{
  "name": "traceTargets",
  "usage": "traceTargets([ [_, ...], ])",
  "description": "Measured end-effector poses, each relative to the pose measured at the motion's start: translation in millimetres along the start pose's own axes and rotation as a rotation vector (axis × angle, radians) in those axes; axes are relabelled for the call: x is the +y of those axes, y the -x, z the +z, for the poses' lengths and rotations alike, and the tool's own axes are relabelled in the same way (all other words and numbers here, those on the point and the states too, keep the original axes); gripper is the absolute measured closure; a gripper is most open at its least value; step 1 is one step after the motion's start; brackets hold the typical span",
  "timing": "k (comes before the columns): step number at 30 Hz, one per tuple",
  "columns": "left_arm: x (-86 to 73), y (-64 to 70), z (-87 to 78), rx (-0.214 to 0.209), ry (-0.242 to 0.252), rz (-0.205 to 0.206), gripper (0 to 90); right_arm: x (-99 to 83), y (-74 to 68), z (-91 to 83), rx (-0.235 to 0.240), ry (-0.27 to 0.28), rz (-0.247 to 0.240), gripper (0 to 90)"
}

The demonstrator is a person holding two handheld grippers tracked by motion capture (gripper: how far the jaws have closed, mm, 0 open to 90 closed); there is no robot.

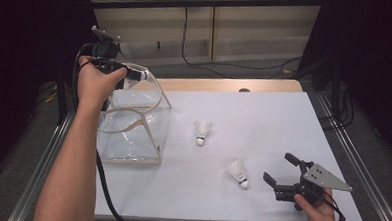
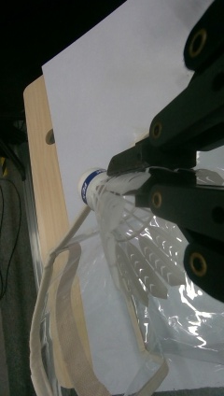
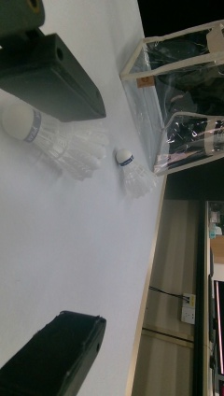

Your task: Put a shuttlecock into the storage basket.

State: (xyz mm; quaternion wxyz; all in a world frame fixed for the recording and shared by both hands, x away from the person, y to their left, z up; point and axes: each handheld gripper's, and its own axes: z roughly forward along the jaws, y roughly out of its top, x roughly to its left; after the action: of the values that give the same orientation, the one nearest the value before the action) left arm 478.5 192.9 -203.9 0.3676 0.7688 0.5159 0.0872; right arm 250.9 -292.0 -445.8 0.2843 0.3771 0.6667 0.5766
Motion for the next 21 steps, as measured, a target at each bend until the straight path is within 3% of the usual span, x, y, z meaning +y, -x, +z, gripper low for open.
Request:
traceTargets([
  [21, 2.4, -8.2, 7.1, 0.036, -0.001, -0.013, 89.8, -0.7, 0.8, 0.4, 0.004, 0.0, 0.005, 1.5],
])
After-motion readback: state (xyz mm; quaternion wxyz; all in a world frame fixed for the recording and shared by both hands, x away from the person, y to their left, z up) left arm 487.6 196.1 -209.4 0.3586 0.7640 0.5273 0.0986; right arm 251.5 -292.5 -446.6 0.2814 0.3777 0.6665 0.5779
